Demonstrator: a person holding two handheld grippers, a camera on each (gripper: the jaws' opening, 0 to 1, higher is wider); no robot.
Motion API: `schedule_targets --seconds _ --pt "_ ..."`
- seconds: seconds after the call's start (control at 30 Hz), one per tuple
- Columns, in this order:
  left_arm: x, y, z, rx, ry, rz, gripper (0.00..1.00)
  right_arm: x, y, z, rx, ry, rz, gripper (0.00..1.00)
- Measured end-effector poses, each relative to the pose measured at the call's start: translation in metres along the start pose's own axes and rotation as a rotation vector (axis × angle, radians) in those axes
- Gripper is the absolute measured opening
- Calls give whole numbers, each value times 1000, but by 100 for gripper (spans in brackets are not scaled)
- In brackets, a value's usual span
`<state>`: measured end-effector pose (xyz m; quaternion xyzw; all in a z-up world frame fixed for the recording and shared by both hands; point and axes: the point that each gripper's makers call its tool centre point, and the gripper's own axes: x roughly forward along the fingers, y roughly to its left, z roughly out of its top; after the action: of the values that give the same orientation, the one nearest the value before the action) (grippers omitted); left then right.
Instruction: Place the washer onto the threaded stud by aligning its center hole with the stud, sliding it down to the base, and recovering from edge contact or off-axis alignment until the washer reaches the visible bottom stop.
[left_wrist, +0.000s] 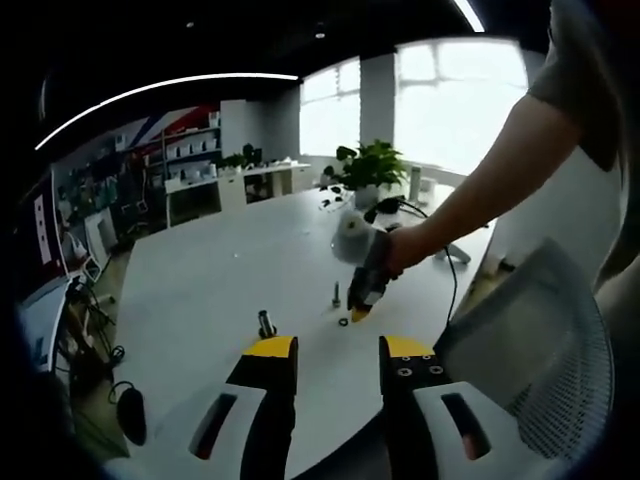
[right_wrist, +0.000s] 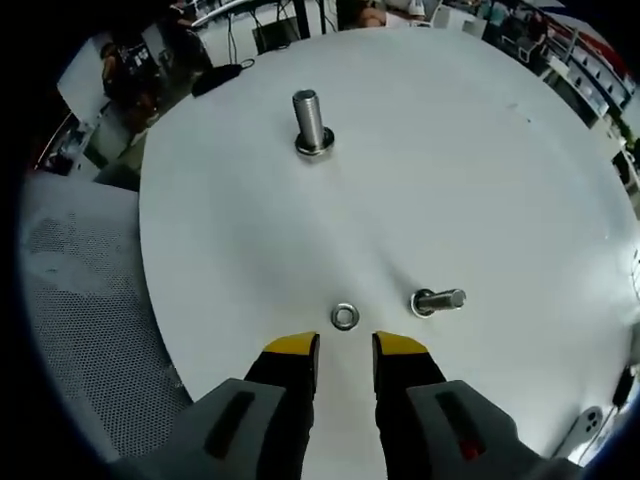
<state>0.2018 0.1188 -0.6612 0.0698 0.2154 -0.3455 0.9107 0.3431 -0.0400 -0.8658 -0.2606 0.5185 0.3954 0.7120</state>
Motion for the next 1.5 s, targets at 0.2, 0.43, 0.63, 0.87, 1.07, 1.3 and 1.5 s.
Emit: schedule_targets --seconds 0.2,0.43,0.63,0.87,1.07,1.3,1.5 --pt "0 0 1 8 -3 2 30 6 1 4 2 8 -1 23" --pt "0 -3 0 20 3 -13 29 12 -2 5 10 12 -10 22" --pt "-2 0 4 1 -20 -11 29 13 1 7 -71 28 -30 22" --pt "0 -4 2 14 -10 -23 29 14 1 9 -79 9 -31 20" --pt "-2 -1 4 1 -24 -15 29 15 3 12 -113 22 -24 15" --pt "0 -1 2 5 -11 -19 29 15 3 12 -116 13 -13 15" --pt "-1 0 2 -1 -13 -16 29 14 2 12 -87 -21 32 13"
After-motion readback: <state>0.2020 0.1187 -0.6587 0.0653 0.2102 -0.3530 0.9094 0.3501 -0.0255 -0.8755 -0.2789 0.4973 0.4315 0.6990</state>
